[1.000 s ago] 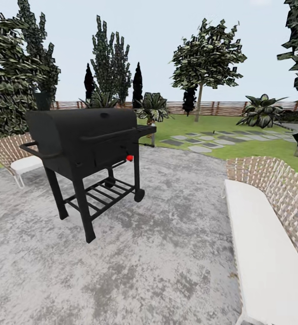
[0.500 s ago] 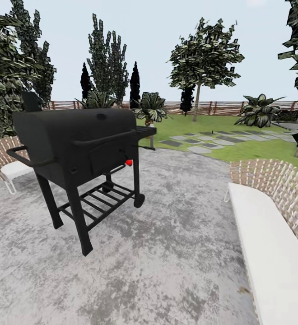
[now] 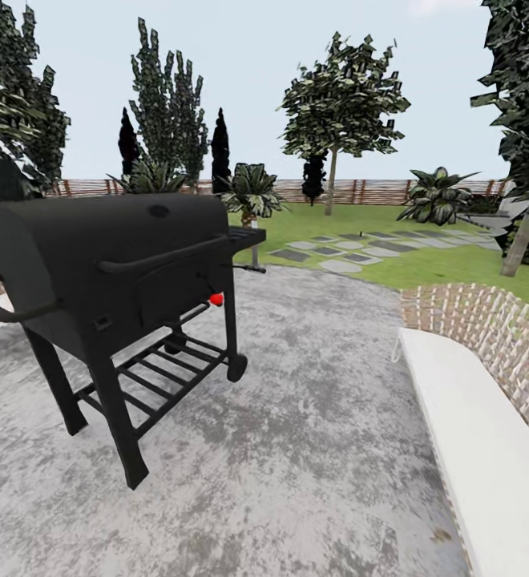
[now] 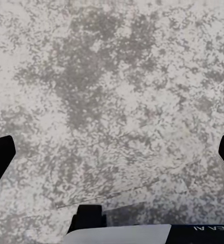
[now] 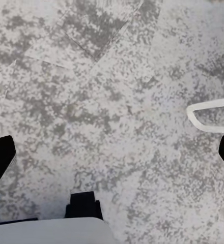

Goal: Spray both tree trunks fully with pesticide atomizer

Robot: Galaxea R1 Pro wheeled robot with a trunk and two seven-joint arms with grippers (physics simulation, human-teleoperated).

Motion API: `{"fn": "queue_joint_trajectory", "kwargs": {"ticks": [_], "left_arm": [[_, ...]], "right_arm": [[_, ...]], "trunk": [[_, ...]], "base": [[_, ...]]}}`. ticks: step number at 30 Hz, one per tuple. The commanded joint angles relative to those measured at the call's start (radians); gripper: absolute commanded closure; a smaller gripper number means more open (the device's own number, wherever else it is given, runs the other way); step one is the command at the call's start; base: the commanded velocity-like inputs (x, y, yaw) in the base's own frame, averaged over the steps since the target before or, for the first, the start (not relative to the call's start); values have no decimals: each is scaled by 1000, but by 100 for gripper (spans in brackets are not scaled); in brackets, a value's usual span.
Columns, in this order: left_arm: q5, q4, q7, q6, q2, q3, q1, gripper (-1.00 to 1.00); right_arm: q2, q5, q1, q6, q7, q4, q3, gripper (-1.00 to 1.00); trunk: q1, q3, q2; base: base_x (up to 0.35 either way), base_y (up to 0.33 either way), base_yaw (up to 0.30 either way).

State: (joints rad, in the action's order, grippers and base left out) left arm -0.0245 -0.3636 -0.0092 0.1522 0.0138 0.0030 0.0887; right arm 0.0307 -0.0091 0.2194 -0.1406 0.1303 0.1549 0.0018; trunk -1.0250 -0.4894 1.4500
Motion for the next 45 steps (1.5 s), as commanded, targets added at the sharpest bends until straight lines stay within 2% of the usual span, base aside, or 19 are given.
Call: {"fn": "queue_joint_trajectory", "kwargs": {"ticks": [1, 24, 45], "left_arm": [[0, 0, 0, 0, 0, 0, 0, -100], [0, 0, 0, 0, 0, -2, 0, -100], [0, 0, 0, 0, 0, -1, -1, -100]], "right_arm": [[0, 0, 0, 0, 0, 0, 0, -100], [0, 0, 0, -1, 0, 0, 0, -100], [-1, 0, 0, -1, 0, -1, 0, -100]], "trunk": [[0, 0, 0], [0, 0, 0], [0, 0, 0]], "base": [[338, 125, -287], [336, 27, -290], [349, 0, -80]]}}
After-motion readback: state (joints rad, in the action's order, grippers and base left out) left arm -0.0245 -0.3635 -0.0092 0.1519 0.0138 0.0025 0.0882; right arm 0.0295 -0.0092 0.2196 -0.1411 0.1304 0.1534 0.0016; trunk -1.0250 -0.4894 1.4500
